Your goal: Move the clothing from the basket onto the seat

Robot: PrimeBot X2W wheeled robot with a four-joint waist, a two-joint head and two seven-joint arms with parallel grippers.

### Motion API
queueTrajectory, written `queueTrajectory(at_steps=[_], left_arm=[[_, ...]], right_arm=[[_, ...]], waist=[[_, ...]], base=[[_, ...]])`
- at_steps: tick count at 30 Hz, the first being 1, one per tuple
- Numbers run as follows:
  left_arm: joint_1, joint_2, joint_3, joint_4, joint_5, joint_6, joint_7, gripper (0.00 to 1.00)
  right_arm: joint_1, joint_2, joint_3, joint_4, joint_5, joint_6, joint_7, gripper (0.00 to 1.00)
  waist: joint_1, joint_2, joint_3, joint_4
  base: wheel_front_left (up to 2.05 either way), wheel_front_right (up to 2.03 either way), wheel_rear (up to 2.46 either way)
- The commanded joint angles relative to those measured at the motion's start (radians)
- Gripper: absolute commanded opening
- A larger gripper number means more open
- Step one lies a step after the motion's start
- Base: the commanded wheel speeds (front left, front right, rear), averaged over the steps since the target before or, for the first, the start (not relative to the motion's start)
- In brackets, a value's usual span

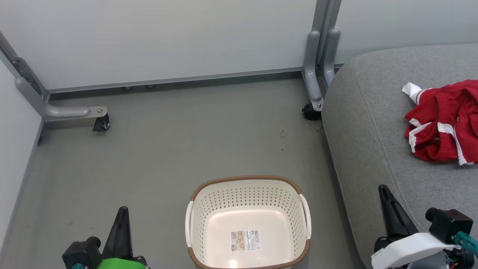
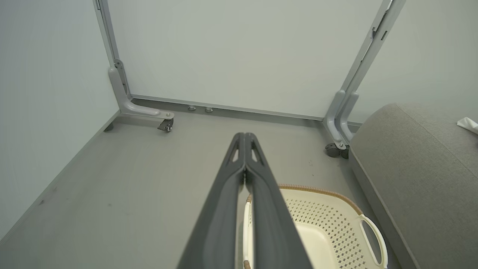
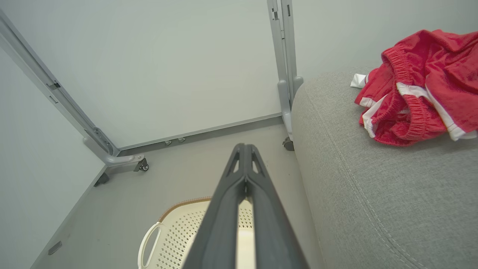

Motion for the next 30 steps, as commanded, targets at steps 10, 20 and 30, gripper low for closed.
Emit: queueTrajectory(at_steps=[10, 20, 30], left_arm=[[-0.051, -0.009, 0.04, 0.001, -0.196, -0.026, 0.048, 0.0], [-0.074, -0.017, 0.069, 0.01, -0.346, -0.045, 0.087, 0.0], [-0.094, -0.026, 0.096, 0.019, -0.485, -0.063, 0.124, 0.0]], right_arm=[[-0.064, -0.02, 0.003, 0.036, 0.222, 0.0, 0.014, 0.0], [-0.094, -0.027, 0.002, 0.073, 0.39, 0.0, 0.024, 0.0], [-0.12, -0.032, -0.002, 0.107, 0.542, 0.0, 0.036, 0.0]], waist=[[0.0001, 0.0, -0.002, 0.001], [0.0001, 0.0, -0.003, 0.002], [0.0001, 0.0, -0.004, 0.003]], base=[[0.0, 0.0, 0.0], [0.0, 0.0, 0.0], [0.0, 0.0, 0.0]])
